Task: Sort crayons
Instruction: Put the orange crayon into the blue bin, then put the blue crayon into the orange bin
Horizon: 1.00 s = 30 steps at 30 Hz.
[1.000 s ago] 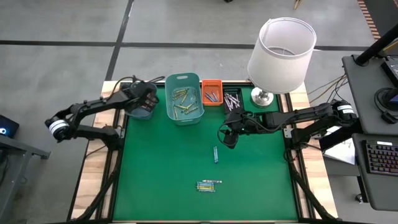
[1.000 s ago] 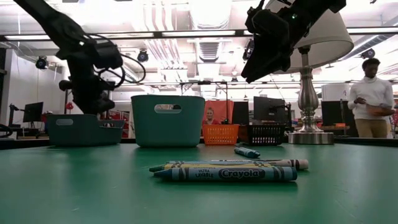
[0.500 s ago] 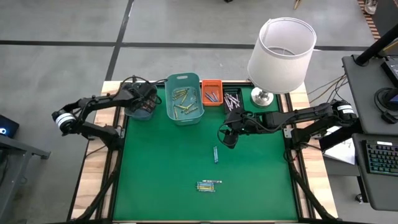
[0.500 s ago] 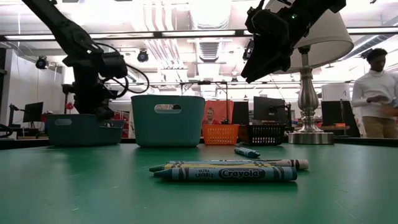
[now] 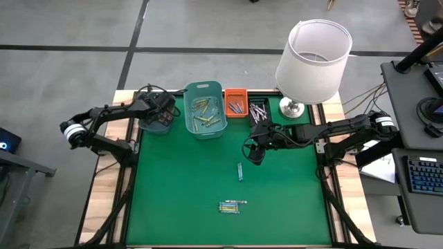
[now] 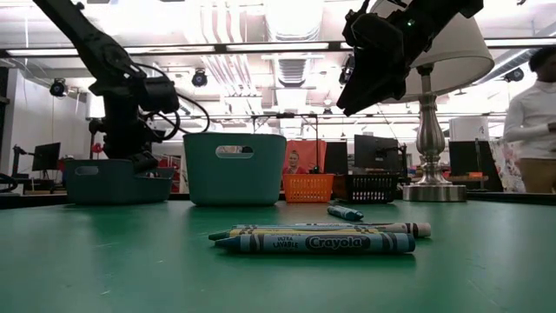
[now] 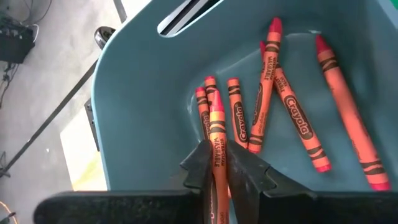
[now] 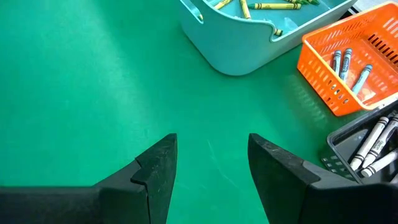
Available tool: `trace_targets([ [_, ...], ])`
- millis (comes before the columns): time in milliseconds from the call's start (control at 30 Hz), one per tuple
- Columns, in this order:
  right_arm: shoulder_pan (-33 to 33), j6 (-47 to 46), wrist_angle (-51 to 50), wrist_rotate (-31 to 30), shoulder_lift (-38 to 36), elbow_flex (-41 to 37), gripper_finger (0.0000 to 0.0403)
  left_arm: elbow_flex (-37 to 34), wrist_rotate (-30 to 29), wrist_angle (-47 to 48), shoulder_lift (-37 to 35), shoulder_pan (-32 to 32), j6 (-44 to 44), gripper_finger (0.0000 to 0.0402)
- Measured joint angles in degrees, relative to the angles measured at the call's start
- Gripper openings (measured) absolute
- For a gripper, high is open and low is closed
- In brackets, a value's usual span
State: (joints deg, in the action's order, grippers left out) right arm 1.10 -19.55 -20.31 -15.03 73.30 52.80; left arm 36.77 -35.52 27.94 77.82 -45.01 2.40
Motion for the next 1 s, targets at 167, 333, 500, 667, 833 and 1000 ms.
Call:
trace_targets([
  [167,0.00,-0.48,0.02,0.00,0.00,0.00,0.0187,1.02,0.03,0.09,-0.65,0.00,-0.30,0.0049],
  [333,0.00,-3.28,0.02,0.14,0.00,0.01,0.0187,4.00,0.31,3.38,-1.48,0.04,-0.45,0.0075],
  [500,0.00,-5.54,-0.25,0.71,0.00,0.78,0.0187,5.64,4.91,5.05,-6.33,2.00,1.27,0.0083],
  [667,0.00,-7.56,-0.66,4.85,0.00,4.20,0.0187,5.49,8.02,5.00,-15.60,8.13,4.51,0.0084],
  [833,0.00,-9.13,-3.19,6.07,1.56,9.77,0.0187,4.60,8.07,2.86,-24.63,18.10,7.57,0.0084],
  [1000,0.15,-12.73,-16.41,6.20,7.96,17.92,0.0187,2.61,8.02,-3.81,-30.35,29.58,8.23,0.0084],
])
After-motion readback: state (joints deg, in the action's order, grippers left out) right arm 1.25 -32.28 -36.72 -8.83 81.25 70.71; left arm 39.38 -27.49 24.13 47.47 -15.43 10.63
